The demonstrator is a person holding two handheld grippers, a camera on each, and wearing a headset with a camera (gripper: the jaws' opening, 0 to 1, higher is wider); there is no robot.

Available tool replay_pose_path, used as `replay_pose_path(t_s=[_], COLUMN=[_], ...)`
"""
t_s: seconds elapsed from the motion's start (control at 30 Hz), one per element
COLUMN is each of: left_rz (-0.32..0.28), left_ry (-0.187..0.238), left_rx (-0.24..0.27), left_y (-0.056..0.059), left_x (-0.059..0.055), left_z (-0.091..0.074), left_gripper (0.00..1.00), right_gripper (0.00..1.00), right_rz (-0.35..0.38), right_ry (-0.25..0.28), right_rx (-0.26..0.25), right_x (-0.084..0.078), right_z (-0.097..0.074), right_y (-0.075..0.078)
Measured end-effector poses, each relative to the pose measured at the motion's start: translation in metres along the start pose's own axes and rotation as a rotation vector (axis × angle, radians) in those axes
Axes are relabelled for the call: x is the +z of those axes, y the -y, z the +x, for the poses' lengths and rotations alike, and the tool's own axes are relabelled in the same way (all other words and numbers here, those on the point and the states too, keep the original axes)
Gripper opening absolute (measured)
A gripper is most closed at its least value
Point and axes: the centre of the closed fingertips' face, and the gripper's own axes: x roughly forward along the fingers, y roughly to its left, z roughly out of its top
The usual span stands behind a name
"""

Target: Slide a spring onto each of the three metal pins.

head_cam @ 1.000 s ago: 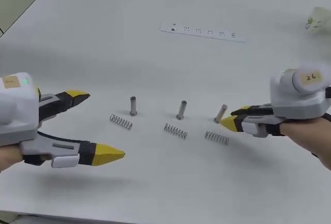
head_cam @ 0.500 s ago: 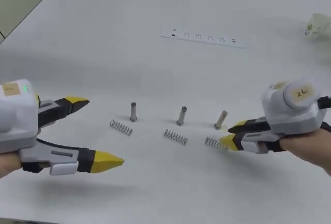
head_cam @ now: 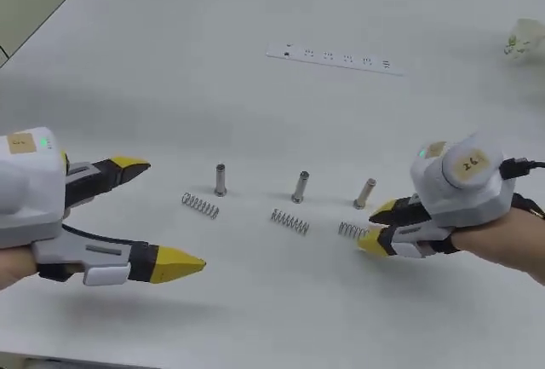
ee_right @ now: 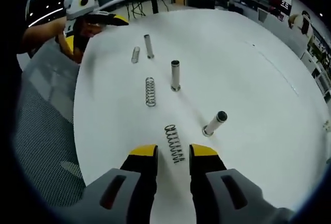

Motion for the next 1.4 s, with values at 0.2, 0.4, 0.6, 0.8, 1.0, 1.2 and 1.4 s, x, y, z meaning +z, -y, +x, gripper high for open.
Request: replay_pose_path(t_s=[0.2,0.4,0.6,0.8,1.0,1.2,1.4], left_rz=[0.000,-0.008,-0.007,-0.007,-0.003,0.007,0.022], left_ry=[-0.003,0.005,0.000,-0.003,-0.004,-0.005,-0.001], left_rx=[0.003,-0.003,0.000,-0.003,-0.006,-0.026,-0.052], left_y=[-0.001,0.001,-0.001,-0.001,0.000,0.006,0.013], left_x=[-0.001,-0.001,-0.002,-0.003,-0.001,0.002,0.008], left_z=[-0.001,-0.001,-0.002,-0.001,0.000,-0.001,0.001], left_gripper=[0.96,0.96,0.96,0.96,0.95,0.92,0.89], right_gripper=[0.20,0.20,0.16,0.12,0.08,0.08,0.08], right_rz=[-0.082,-0.113,-0.139,-0.134,-0.150,-0.211,-0.251], right_ry=[-0.045,-0.058,-0.086,-0.094,-0.089,-0.068,-0.055], right_rx=[0.002,0.023,0.021,0.023,0.033,0.038,0.049], right_x=[-0.004,-0.001,-0.006,-0.010,-0.011,-0.003,0.005], right_z=[0.006,0.009,0.011,0.012,0.011,0.005,-0.002], right_y=[0.000,-0.004,-0.002,0.000,-0.001,-0.008,-0.017])
